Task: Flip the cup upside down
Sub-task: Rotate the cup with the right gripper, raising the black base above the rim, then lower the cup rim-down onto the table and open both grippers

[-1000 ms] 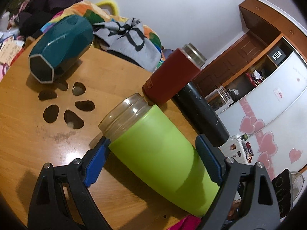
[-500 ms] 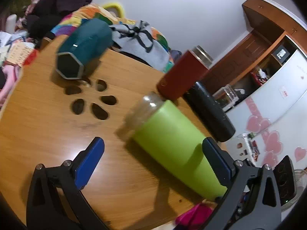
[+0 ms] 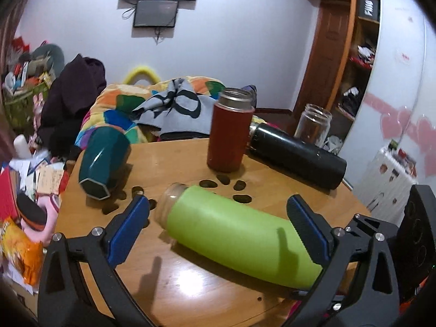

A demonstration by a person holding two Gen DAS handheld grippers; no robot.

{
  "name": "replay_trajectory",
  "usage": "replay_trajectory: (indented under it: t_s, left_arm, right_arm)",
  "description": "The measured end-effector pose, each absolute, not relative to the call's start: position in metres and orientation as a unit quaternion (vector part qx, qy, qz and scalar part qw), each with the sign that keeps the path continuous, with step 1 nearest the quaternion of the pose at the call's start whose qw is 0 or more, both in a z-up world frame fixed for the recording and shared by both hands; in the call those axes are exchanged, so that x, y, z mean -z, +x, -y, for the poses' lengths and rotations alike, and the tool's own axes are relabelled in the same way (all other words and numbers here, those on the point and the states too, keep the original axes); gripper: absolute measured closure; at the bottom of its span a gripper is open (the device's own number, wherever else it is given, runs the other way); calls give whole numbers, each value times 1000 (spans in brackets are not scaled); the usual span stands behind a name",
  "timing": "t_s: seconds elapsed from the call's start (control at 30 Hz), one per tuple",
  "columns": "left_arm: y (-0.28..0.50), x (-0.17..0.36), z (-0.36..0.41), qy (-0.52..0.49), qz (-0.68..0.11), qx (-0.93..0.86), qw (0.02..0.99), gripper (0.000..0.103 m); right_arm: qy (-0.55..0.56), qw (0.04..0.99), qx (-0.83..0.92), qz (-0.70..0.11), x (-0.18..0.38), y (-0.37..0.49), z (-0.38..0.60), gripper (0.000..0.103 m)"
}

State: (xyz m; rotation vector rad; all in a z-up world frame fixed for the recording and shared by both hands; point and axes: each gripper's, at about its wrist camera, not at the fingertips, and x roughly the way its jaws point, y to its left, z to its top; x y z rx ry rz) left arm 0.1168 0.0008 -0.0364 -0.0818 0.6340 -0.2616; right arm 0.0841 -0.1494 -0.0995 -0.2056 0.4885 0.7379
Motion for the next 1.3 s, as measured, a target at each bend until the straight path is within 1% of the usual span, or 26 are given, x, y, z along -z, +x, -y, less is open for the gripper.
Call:
replay_trajectory:
  t_s: [0.1, 0.17, 0.27, 0.4, 0.6, 0.9, 1.3]
  left_arm:
    - [119, 40, 4, -33, -319, 137, 937, 16]
    - [121, 43, 6, -29, -321, 139, 936, 20]
    - [122, 48, 9, -19, -328, 142, 934, 31]
    - [119, 45, 8, -20, -318, 152, 935, 37]
    - [109, 34, 14, -6, -299, 162, 940, 42]
    - [104, 15, 19, -11, -276, 180, 944, 50]
    - [108, 3, 11, -32, -260, 182, 948, 52]
  right_arm:
    - [-87, 901, -354, -234, 101, 84, 152, 38]
    - [-83, 901, -354, -235, 100, 83, 153, 38]
    - [-84, 905, -350, -226, 99, 79, 154, 38]
    - [-78, 911, -347, -210, 91, 70, 159, 39]
    - [-74, 919, -343, -180, 74, 60, 167, 39]
    - [-66, 930, -332, -144, 48, 57, 176, 39]
    - [-48, 935, -326, -131, 22, 75, 176, 39]
